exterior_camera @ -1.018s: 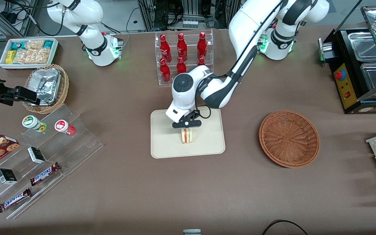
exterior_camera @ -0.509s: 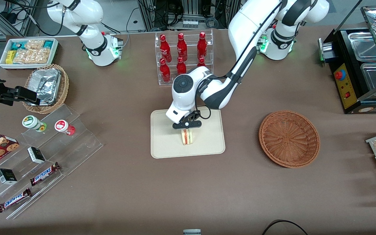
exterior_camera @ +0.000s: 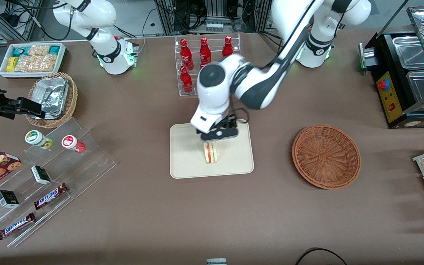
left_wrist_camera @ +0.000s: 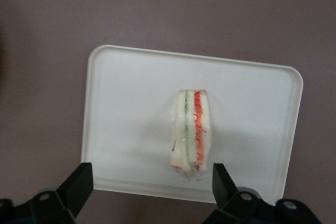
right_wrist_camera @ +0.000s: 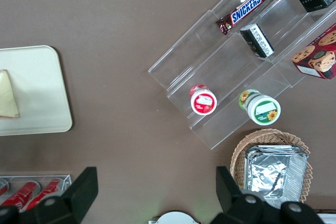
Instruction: Place sandwich from basket to tray
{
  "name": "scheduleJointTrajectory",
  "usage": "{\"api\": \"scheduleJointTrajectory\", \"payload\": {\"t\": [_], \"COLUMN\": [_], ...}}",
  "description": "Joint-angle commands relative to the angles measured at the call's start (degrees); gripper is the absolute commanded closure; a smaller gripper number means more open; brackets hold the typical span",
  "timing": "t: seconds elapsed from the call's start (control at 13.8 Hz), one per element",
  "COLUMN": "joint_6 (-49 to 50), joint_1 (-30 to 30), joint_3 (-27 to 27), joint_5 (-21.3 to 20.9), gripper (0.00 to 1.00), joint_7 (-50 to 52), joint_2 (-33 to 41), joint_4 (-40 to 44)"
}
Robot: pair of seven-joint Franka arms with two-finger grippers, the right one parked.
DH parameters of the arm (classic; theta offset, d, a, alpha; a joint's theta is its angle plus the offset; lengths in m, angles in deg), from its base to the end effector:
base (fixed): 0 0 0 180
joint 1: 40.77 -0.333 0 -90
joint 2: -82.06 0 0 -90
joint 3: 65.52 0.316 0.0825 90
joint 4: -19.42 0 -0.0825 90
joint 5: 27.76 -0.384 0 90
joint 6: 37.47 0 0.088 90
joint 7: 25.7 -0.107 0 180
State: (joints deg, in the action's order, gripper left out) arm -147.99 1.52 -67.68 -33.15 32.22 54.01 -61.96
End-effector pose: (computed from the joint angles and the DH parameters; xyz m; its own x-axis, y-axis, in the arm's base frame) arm 0.5082 -0.4830 0.4182 0.9763 0.2048 0.0699 0.2068 -0.9781 -0.0221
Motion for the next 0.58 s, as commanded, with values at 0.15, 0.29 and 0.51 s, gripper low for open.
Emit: {"api": "scheduleJointTrajectory", "payload": {"t": [0.15,0.29,0.51], "joint_6": [10.7,16.6,19.1], "joint_1": [0.4,0.4,0.4], "joint_3": [10.5,14.9,22.6], "joint_5": [3.2,3.9,4.0], "gripper": [0.00,0.00,0.00], "joint_7": [-7.8,-14.9,-26.9], "joint_2": [14.6,18.7,23.4], "joint_4": [-6.0,-7.1,-9.8]}}
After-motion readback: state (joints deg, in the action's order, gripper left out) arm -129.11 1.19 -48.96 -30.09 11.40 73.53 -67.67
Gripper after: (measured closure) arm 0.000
